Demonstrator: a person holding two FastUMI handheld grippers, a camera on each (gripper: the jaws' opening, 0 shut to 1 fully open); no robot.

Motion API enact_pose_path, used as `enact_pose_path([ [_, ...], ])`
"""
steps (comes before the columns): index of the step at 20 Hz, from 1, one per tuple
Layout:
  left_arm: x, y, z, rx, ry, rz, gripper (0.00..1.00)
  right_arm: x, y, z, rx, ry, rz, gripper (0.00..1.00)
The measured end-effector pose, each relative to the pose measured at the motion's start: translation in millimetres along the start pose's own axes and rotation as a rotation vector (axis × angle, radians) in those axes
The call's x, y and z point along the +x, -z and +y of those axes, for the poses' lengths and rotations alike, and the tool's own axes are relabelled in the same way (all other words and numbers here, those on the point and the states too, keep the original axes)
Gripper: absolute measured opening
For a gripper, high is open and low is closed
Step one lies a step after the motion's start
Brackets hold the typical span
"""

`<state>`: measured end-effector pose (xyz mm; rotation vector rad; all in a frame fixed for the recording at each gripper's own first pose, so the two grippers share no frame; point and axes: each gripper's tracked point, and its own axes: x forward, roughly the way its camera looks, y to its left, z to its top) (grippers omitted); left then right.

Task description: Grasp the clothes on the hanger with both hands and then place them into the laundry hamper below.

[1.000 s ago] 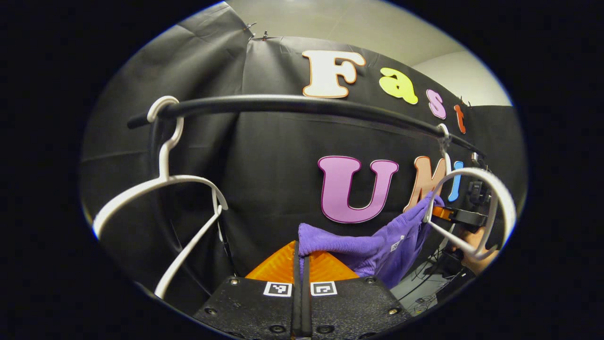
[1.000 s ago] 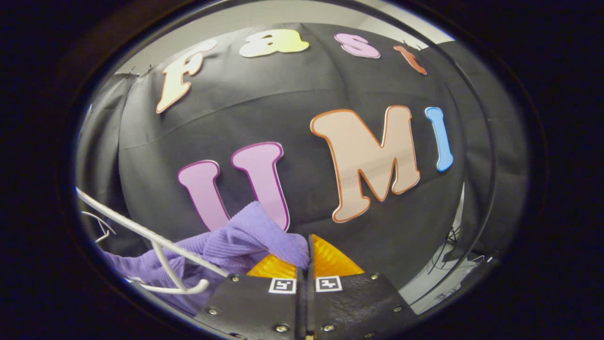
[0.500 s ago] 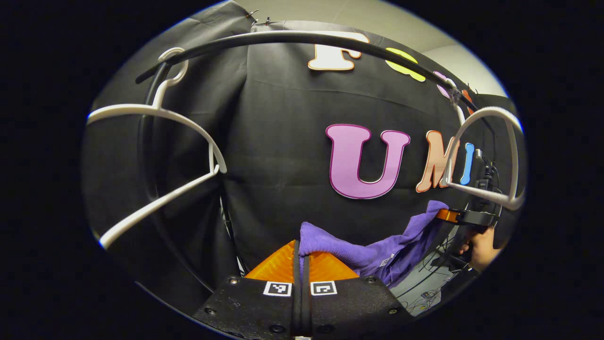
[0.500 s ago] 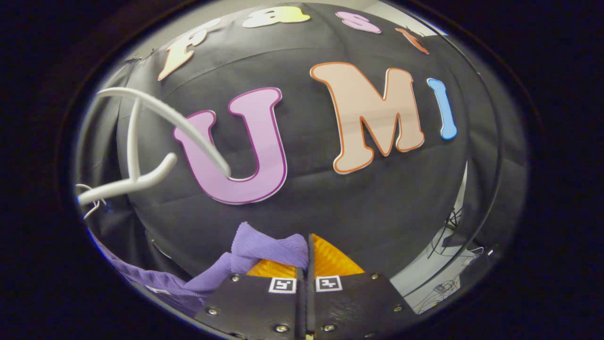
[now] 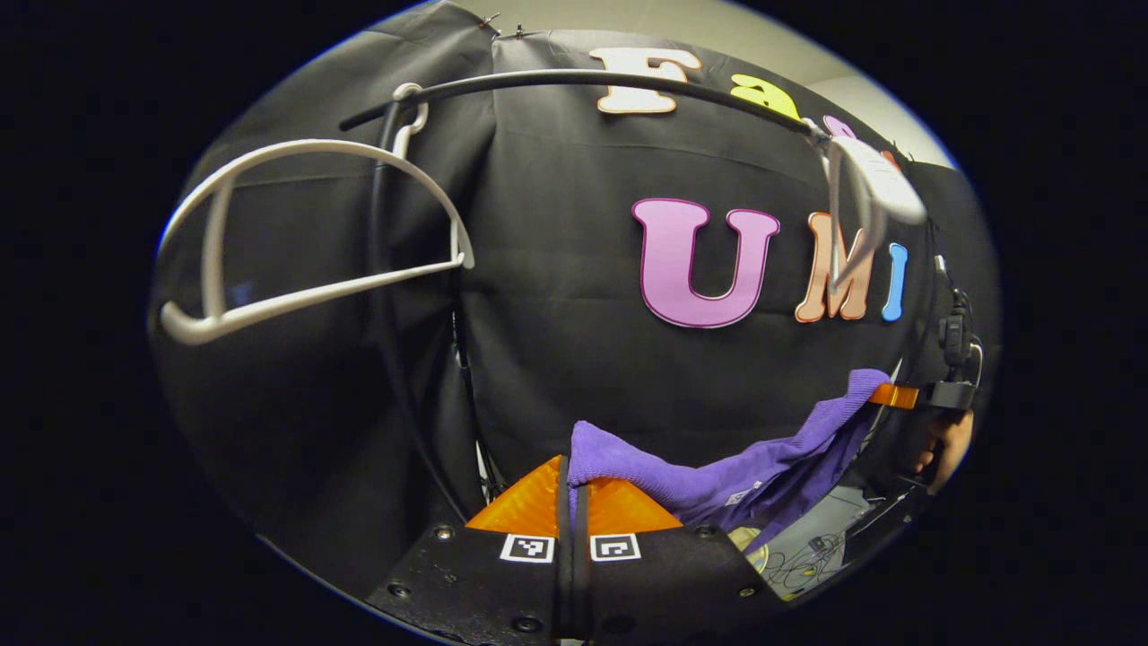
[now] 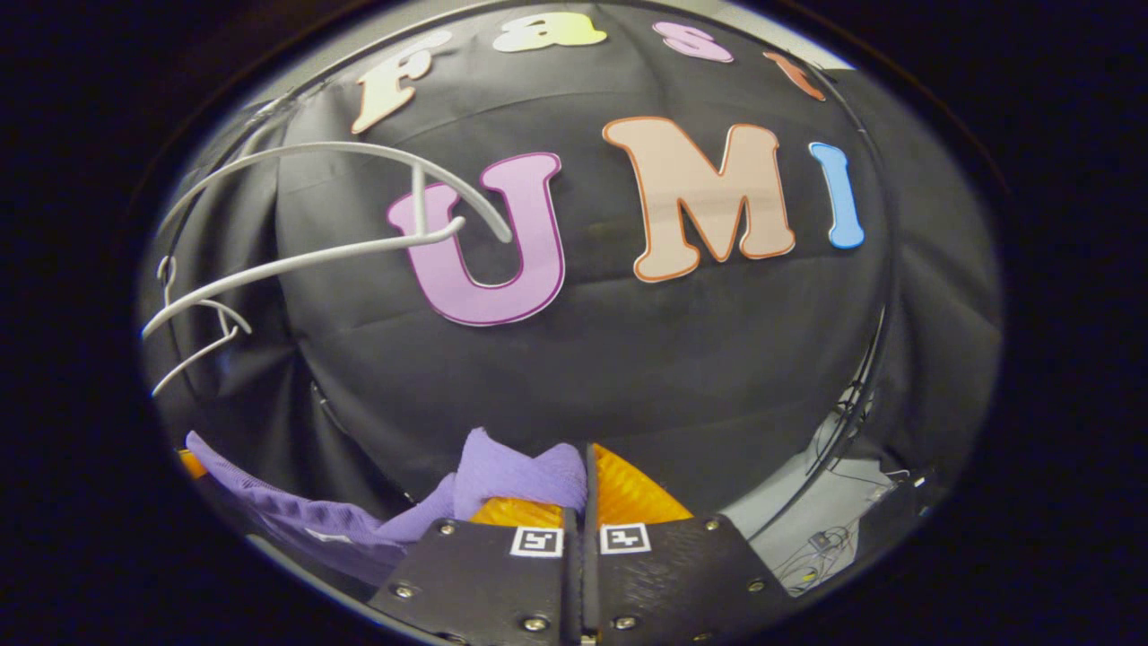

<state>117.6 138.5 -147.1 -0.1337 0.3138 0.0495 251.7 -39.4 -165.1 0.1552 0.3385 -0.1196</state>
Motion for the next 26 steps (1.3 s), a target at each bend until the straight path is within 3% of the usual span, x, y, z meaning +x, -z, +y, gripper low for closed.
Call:
enact_pose_path([
  [8,-88,13,-26,0.012,0.011,-0.035,0.0,-124,37,-9,0.006,-0.019,-0.008,0.01],
  [13,-119,8,-73,0.012,0.07,-0.057,0.0,-183,44,-6,0.033,-0.05,-0.039,0.01],
  [20,-124,-27,-143,0.043,0.195,-0.12,0.0,-215,19,8,0.086,-0.094,-0.094,0.01],
  [26,-101,-48,-197,0.046,0.292,-0.131,0.01,-198,-9,20,0.104,-0.12,-0.115,0.01],
])
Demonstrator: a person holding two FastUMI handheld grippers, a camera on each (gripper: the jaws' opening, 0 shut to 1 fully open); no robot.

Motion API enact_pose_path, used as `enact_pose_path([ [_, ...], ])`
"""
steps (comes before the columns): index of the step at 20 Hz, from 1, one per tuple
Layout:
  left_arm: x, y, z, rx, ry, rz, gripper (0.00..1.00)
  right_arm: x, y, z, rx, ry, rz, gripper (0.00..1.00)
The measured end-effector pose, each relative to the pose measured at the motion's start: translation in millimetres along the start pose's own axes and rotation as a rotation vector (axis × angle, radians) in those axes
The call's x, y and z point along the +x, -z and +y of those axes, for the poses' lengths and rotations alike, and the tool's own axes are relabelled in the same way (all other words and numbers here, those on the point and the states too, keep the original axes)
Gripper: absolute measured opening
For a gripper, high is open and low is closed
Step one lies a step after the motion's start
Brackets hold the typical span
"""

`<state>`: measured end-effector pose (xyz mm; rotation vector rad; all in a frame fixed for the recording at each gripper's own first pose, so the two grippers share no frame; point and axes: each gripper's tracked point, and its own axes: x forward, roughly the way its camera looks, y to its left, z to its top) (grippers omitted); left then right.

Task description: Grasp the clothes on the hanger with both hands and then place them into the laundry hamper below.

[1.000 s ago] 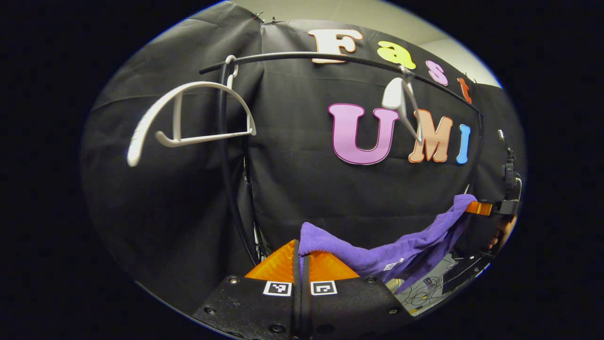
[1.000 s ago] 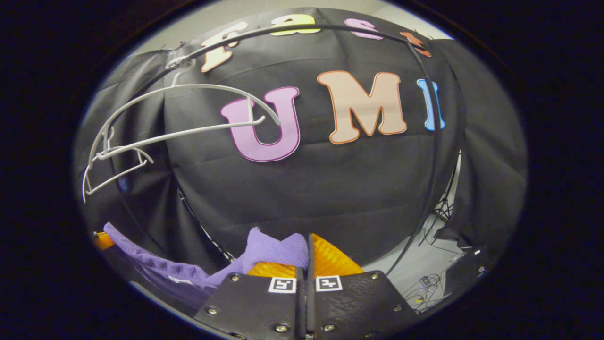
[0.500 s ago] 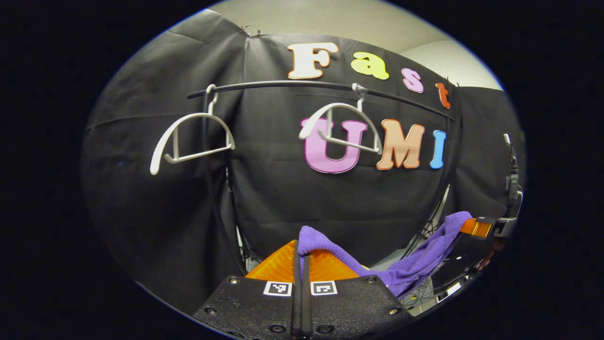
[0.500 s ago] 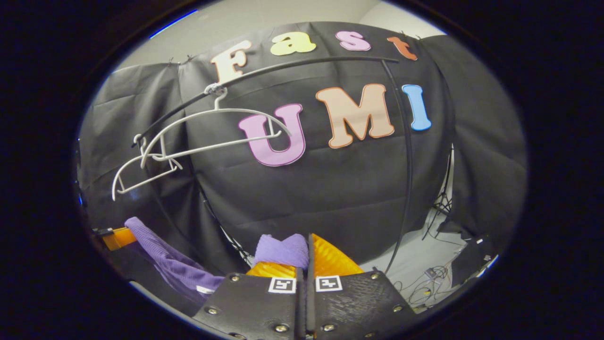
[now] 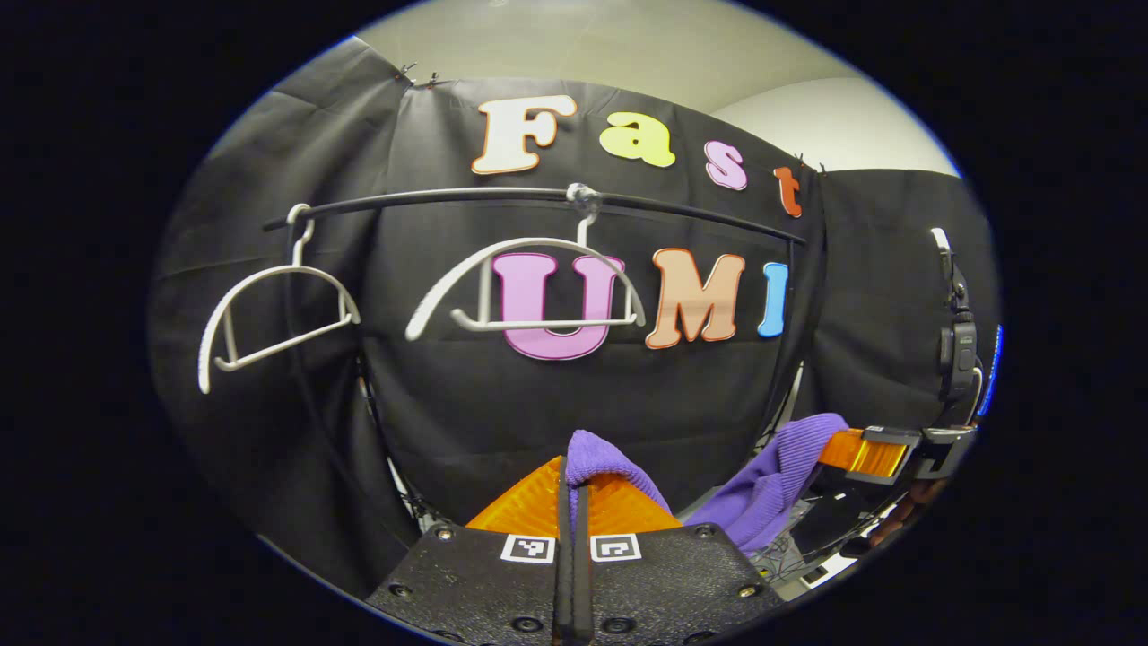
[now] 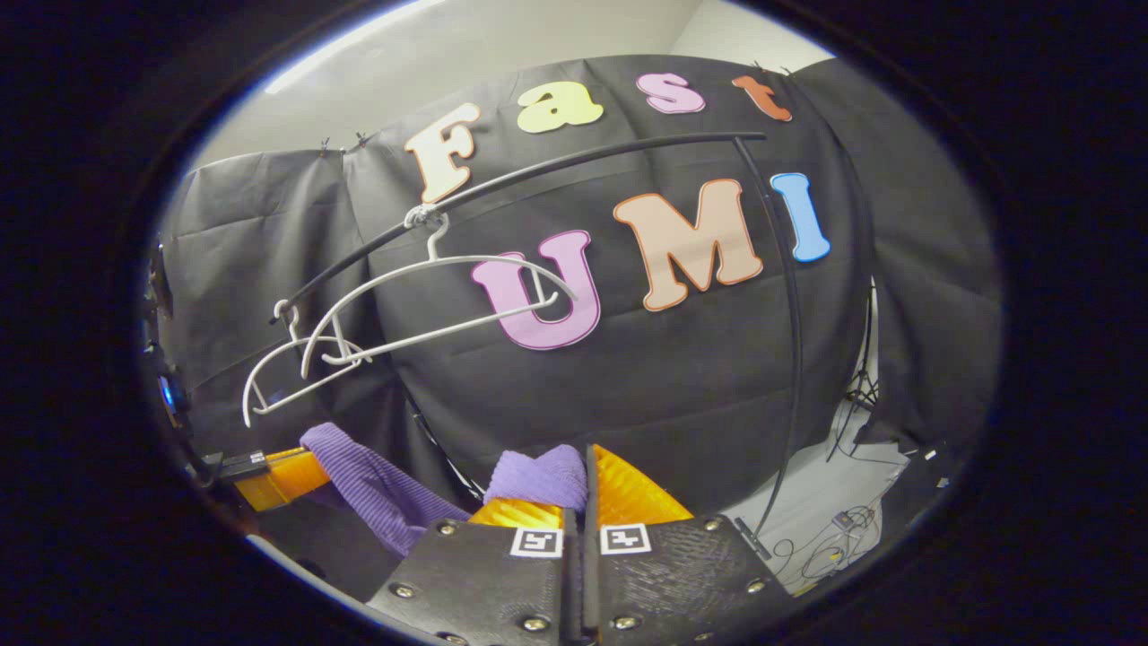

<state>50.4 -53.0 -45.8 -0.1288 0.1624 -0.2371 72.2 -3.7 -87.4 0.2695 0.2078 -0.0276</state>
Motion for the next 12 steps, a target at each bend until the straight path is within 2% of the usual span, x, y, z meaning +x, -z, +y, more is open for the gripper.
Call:
enact_pose_path([
  [5,48,-12,-19,-0.023,0.047,-0.008,0.01,31,-20,3,0.011,0.007,-0.022,0.01],
  [12,124,4,-22,-0.044,0.027,0.018,0.0,95,-15,-1,-0.01,0.022,0.0,0.0],
])
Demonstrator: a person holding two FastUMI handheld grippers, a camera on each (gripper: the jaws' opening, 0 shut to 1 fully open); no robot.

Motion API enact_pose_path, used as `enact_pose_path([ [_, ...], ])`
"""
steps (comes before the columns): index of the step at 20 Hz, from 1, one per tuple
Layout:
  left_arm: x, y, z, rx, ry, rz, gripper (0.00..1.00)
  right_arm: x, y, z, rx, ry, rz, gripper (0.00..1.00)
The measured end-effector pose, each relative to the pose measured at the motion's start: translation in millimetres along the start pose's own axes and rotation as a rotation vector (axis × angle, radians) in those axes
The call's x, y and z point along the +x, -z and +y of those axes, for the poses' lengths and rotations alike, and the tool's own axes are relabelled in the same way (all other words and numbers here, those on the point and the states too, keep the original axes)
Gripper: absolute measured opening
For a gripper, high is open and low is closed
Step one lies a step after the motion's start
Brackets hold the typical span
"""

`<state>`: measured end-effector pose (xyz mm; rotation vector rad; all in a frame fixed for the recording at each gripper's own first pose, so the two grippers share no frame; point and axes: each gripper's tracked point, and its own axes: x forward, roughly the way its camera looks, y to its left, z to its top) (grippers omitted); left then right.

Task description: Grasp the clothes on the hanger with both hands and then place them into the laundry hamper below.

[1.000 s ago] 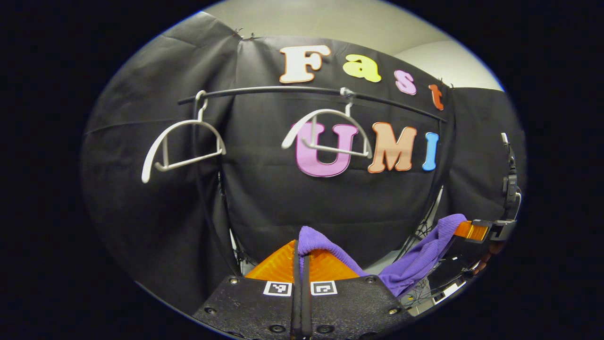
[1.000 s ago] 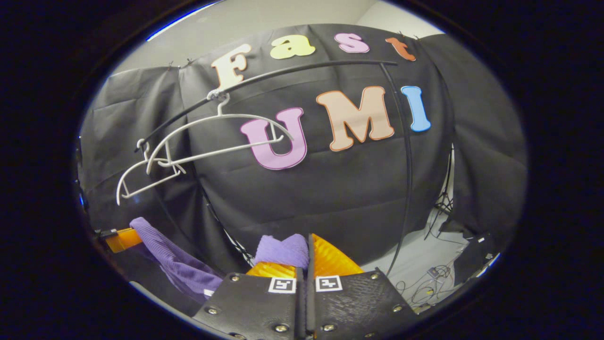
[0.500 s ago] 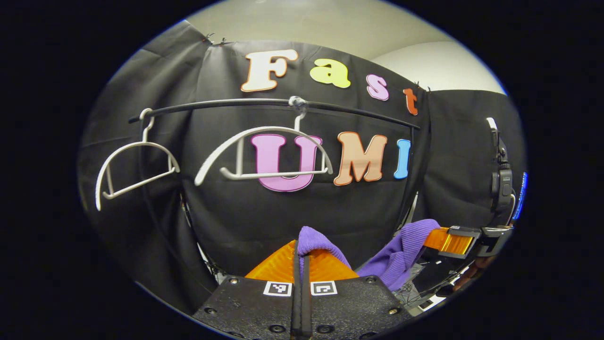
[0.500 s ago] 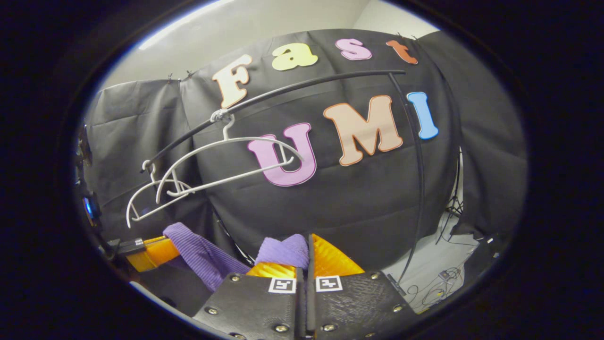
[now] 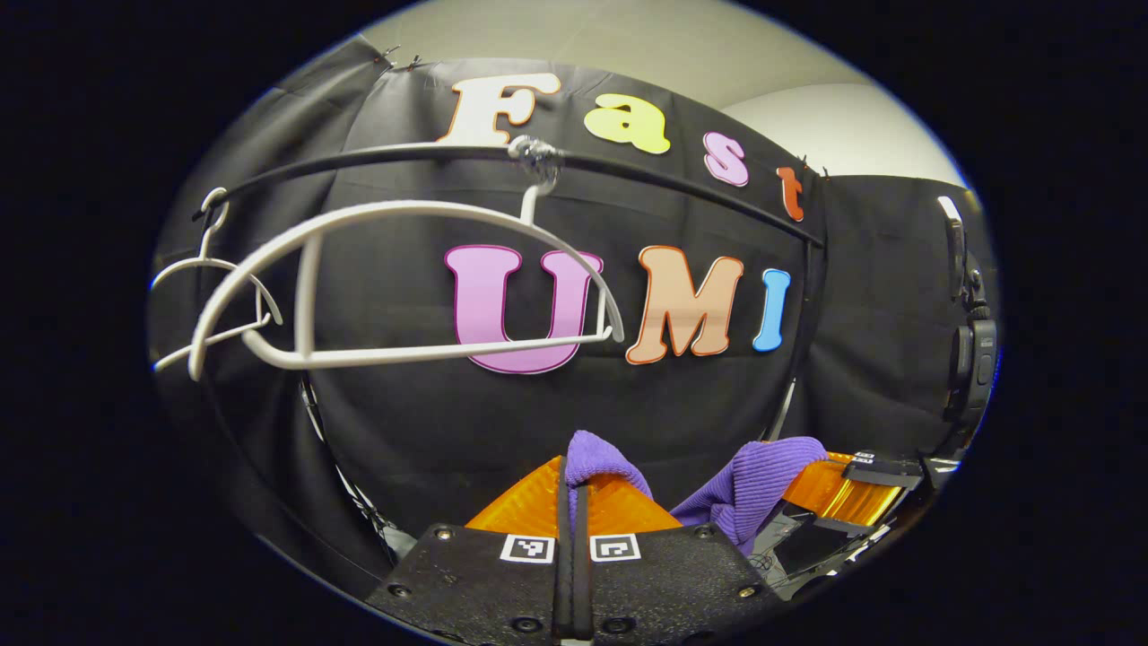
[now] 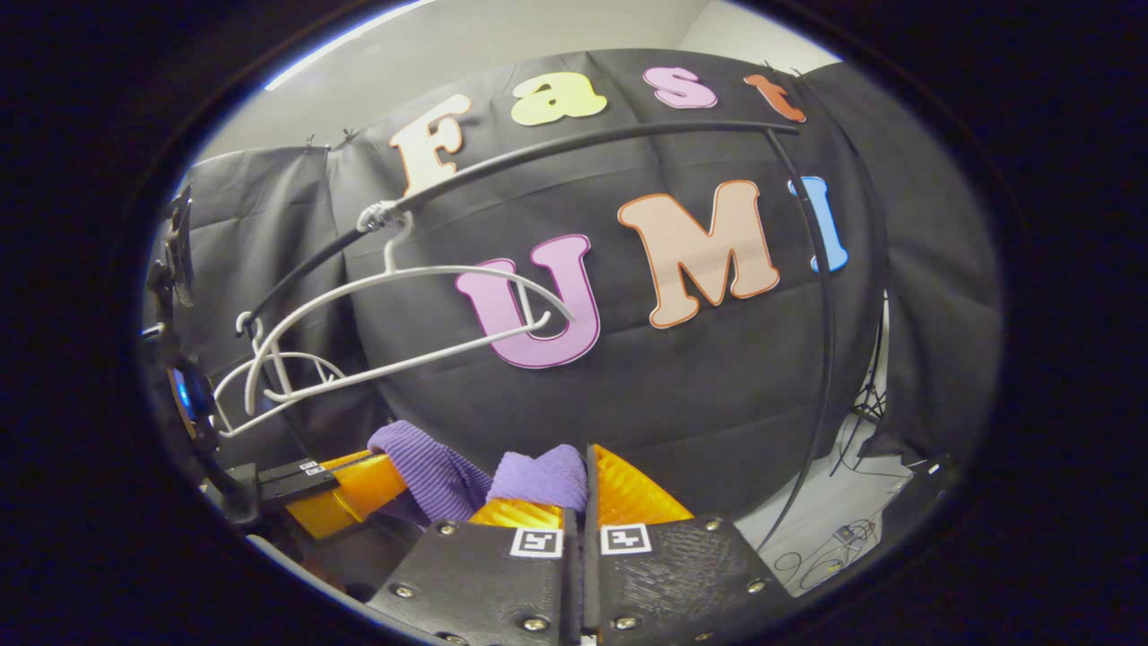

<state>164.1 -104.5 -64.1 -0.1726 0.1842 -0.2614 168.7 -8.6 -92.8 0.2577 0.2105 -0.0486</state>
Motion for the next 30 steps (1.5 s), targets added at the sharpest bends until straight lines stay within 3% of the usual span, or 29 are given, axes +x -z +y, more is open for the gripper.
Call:
enact_pose_path([
  [3,27,27,-3,0.01,0.028,0.034,0.0,31,29,-7,0.019,0.008,0.066,0.02],
  [7,63,78,10,0.055,0.01,0.114,0.01,60,76,-29,0.049,0.03,0.164,0.02],
  [8,70,93,12,0.063,0.007,0.144,0.01,67,90,-34,0.046,0.04,0.195,0.07],
  [9,77,107,14,0.067,0.001,0.17,0.01,74,104,-40,0.039,0.048,0.226,0.0],
  [10,84,119,19,0.069,-0.005,0.193,0.01,79,116,-44,0.031,0.054,0.251,0.02],
  [19,129,231,40,0.087,-0.098,0.419,0.01,120,212,-109,-0.061,0.198,0.458,0.03],
  [25,131,298,59,0.019,-0.161,0.563,0.01,147,267,-128,-0.108,0.217,0.559,0.05],
  [27,126,313,54,-0.02,-0.143,0.613,0.0,149,280,-129,-0.092,0.216,0.591,0.09],
  [28,125,320,57,-0.035,-0.149,0.631,0.05,149,283,-127,-0.082,0.211,0.601,0.15],
  [29,125,322,61,-0.035,-0.165,0.638,0.11,147,284,-126,-0.079,0.206,0.602,0.31],
  [30,124,325,68,-0.034,-0.177,0.632,0.28,146,284,-123,-0.085,0.2,0.605,0.3],
])
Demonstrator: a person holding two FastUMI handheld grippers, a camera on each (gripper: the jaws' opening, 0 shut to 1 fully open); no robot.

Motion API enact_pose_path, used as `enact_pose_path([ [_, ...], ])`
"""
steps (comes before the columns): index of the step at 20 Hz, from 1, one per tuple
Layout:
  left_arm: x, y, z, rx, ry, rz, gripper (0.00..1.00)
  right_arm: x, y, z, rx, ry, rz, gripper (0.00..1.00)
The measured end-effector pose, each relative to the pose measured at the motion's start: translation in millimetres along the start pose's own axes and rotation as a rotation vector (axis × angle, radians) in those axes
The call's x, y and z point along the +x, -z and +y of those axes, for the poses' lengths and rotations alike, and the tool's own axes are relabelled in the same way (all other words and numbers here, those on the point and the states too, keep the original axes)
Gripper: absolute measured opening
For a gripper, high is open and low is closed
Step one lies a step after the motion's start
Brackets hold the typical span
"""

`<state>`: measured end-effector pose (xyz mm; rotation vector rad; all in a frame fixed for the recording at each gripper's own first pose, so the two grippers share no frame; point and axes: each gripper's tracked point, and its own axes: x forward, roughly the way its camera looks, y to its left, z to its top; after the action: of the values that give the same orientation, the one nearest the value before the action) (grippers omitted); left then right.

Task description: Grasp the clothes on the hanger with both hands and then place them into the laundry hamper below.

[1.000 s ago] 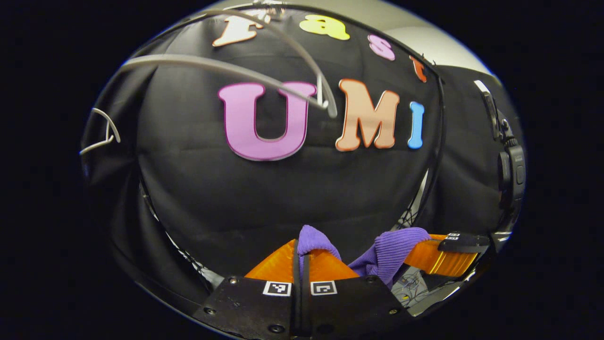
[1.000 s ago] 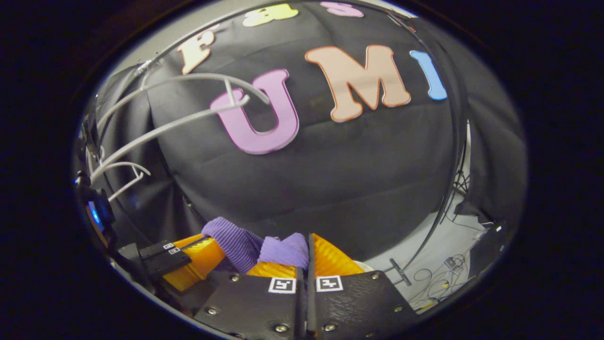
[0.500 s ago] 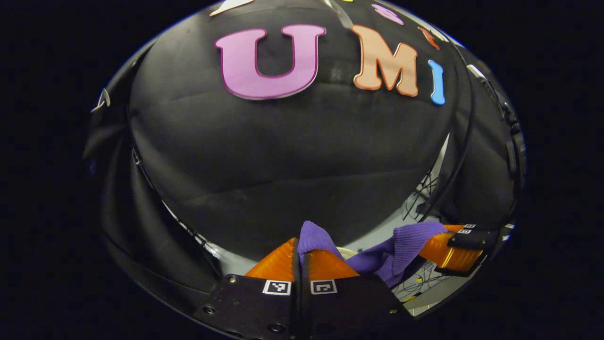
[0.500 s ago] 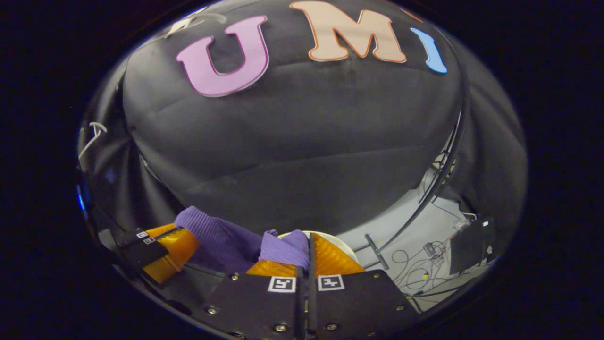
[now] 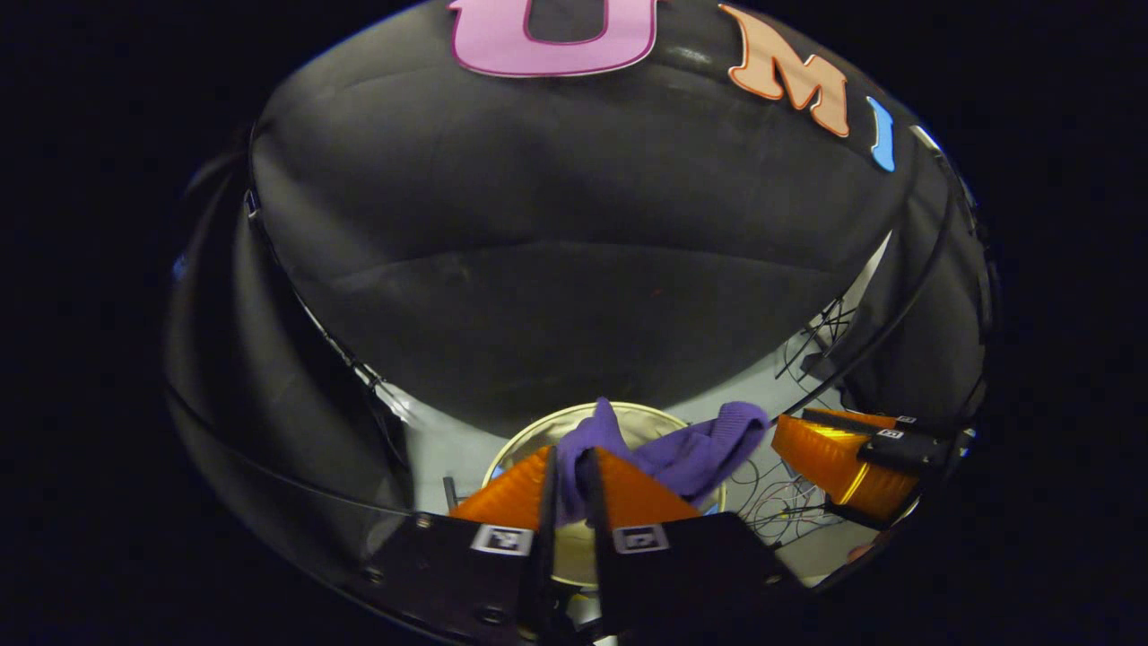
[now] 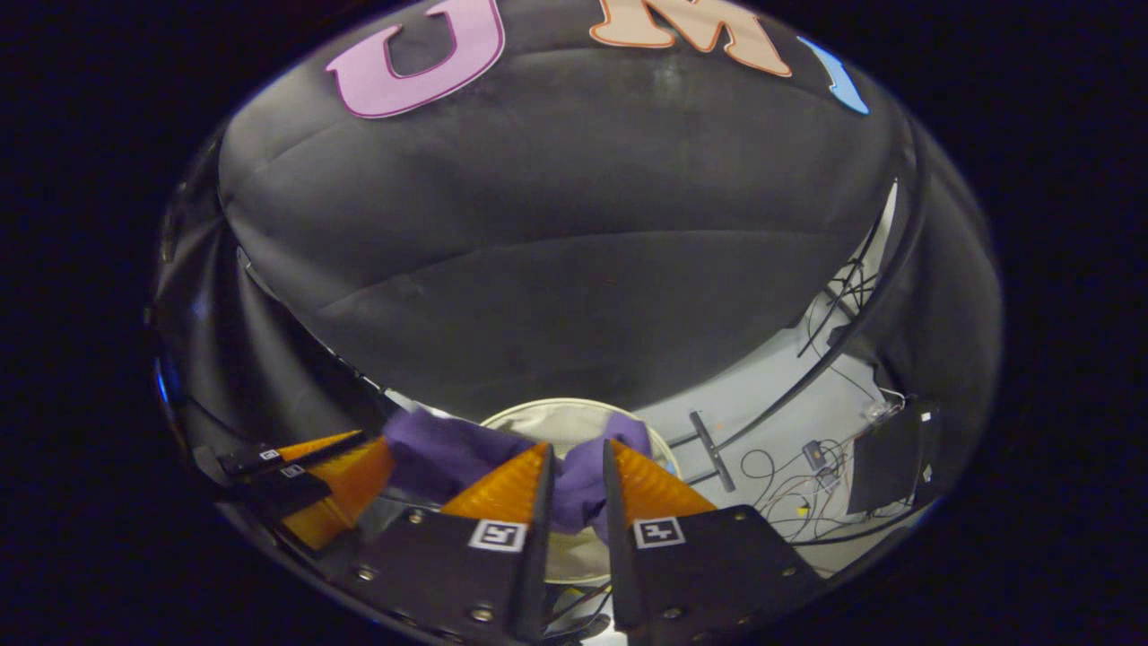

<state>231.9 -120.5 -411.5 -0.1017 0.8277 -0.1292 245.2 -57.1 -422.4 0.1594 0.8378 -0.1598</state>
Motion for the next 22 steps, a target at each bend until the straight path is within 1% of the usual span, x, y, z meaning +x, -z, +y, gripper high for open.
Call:
enact_pose_path([
  [1,0,-1,6,0.0,-0.008,-0.003,0.45,-2,0,-1,-0.014,0.004,0.001,0.52],
  [3,-16,0,12,-0.004,-0.024,-0.004,0.79,-8,3,1,-0.039,0.005,-0.002,0.96],
  [5,-30,-4,20,-0.001,-0.045,-0.018,0.95,-21,0,2,-0.052,0.011,-0.023,1.0],
  [6,-36,-5,18,-0.009,-0.043,-0.022,1.0,-27,-3,2,-0.055,0.013,-0.031,0.99],
  [7,-43,-6,17,-0.015,-0.041,-0.029,0.99,-35,-3,3,-0.055,0.014,-0.041,0.94],
  [8,-51,-6,18,-0.016,-0.042,-0.033,0.98,-43,-5,4,-0.056,0.015,-0.05,0.99],
  [9,-58,-7,20,-0.013,-0.042,-0.042,0.97,-49,-5,5,-0.058,0.014,-0.055,0.94],
  [10,-64,-7,21,-0.01,-0.04,-0.048,1.0,-57,-7,5,-0.062,0.015,-0.063,0.99],
  [11,-70,-7,22,-0.009,-0.042,-0.056,0.97,-62,-7,7,-0.065,0.014,-0.071,0.99],
  [12,-77,-7,21,-0.011,-0.039,-0.062,1.0,-68,-7,8,-0.068,0.014,-0.079,0.99],
  [13,-84,-7,20,-0.014,-0.035,-0.068,0.97,-75,-6,9,-0.07,0.012,-0.085,0.99],
  [14,-92,-6,21,-0.016,-0.037,-0.074,0.96,-82,-5,11,-0.072,0.011,-0.09,1.0],
  [15,-98,-6,22,-0.018,-0.036,-0.082,0.97,-90,-4,12,-0.075,0.011,-0.096,0.99],
  [16,-104,-6,22,-0.02,-0.034,-0.089,1.0,-97,-3,14,-0.079,0.009,-0.103,1.0],
  [17,-111,-6,22,-0.019,-0.034,-0.095,0.97,-103,-2,14,-0.081,0.011,-0.111,1.0],
  [22,-145,0,24,-0.018,-0.027,-0.113,0.97,-141,6,20,-0.086,0.004,-0.146,1.0],
])
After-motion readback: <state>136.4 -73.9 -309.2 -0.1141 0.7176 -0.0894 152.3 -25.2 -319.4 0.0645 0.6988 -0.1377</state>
